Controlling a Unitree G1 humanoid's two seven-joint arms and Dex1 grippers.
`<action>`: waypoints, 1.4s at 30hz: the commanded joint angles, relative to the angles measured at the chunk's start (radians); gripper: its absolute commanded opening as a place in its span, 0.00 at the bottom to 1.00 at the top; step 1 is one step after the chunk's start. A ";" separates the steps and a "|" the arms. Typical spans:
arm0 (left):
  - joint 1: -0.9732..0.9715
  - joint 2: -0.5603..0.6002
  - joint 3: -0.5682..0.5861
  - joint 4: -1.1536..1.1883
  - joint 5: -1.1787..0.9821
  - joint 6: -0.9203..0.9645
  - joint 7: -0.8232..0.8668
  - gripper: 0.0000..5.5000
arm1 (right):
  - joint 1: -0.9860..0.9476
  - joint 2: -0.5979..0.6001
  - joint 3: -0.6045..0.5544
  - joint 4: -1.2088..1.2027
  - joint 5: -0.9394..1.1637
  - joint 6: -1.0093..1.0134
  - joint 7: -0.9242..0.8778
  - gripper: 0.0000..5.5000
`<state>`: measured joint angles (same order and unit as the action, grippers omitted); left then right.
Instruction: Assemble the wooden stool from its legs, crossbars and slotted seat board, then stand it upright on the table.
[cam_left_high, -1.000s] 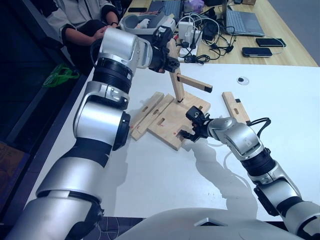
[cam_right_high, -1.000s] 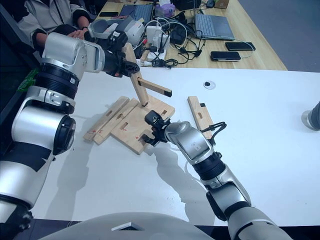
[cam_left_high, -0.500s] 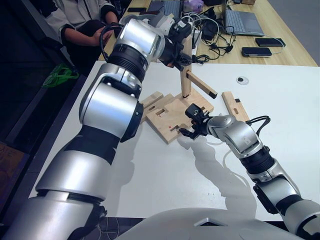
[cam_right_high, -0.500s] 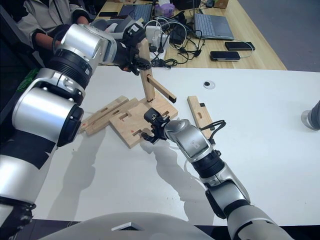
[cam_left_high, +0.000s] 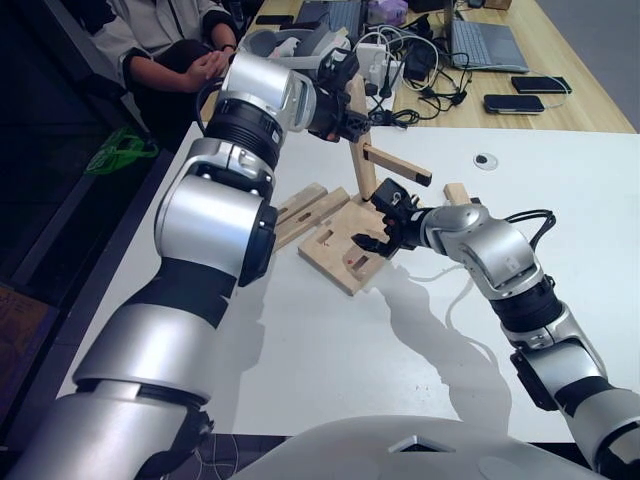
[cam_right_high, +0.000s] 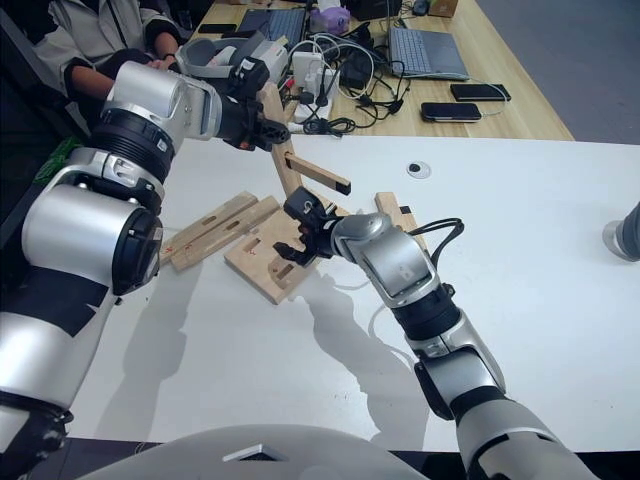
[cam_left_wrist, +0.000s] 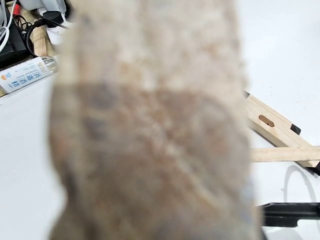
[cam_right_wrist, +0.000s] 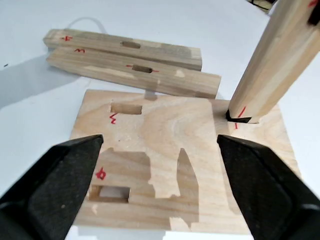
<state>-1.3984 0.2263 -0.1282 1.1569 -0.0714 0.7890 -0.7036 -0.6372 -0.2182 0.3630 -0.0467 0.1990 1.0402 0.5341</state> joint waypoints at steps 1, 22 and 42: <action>0.082 -0.032 -0.015 -0.001 0.029 0.062 0.021 0.19 | -0.049 0.086 -0.054 0.192 0.049 -0.019 0.029 0.78; 0.081 -0.064 0.005 0.028 0.039 -0.033 0.020 0.33 | -0.147 0.000 0.173 0.663 -0.080 -0.169 0.397 0.78; 0.021 -0.022 0.162 0.005 -0.012 -0.065 0.128 0.63 | -0.129 0.005 0.153 0.653 -0.078 -0.163 0.391 0.78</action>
<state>-1.3469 0.1926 0.0209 1.1667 -0.0800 0.7246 -0.5878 -0.8253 -0.2011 0.4893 0.5679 0.1681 0.8271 0.9493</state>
